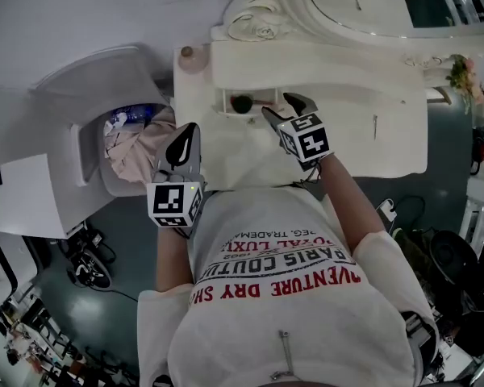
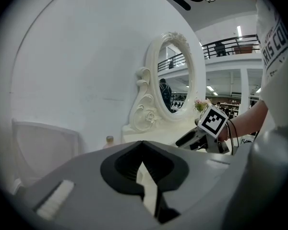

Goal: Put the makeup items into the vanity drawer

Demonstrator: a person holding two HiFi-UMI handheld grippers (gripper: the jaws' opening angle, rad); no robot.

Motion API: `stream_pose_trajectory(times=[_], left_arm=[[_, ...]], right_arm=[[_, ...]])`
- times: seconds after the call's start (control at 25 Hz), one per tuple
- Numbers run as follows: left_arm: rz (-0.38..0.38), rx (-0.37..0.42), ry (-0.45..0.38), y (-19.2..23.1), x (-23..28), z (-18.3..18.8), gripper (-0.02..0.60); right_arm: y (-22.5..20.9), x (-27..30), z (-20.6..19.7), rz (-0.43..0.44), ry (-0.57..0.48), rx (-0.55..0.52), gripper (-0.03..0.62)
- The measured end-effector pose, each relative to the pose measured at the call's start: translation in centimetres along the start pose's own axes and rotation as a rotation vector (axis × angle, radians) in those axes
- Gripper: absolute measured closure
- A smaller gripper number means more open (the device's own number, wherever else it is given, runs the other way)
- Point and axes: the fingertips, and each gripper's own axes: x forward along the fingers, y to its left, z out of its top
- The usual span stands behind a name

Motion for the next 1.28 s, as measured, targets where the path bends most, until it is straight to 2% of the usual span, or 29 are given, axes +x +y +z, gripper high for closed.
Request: stream_pose_trajectory(times=[0.36,0.72,1.04,1.28], left_arm=[[-0.175,0.064,0.015,-8.1,5.8,1.4,0.571],[-0.313,0.112,0.030,-17.6,11.8,2.0,0.571],[-0.354,0.119,0.062,-23.3,15.7,1.0,0.571],[-0.359,0.126,0.100,-25.4,17.4,-0.2,0.571]], right_arm=[[-8.6,-6.6,-6.0,-0.174,-0.024,0.143,0.354],[-17.5,-12.4,-13.7,-0.301,0.004,0.266,0.355],[-24.7,-15.1,-19.6,-0.396,0.058,0.319,0.355],[-28.4,-15.2,-22.5,-0.410,0.103,0.357,0.355]])
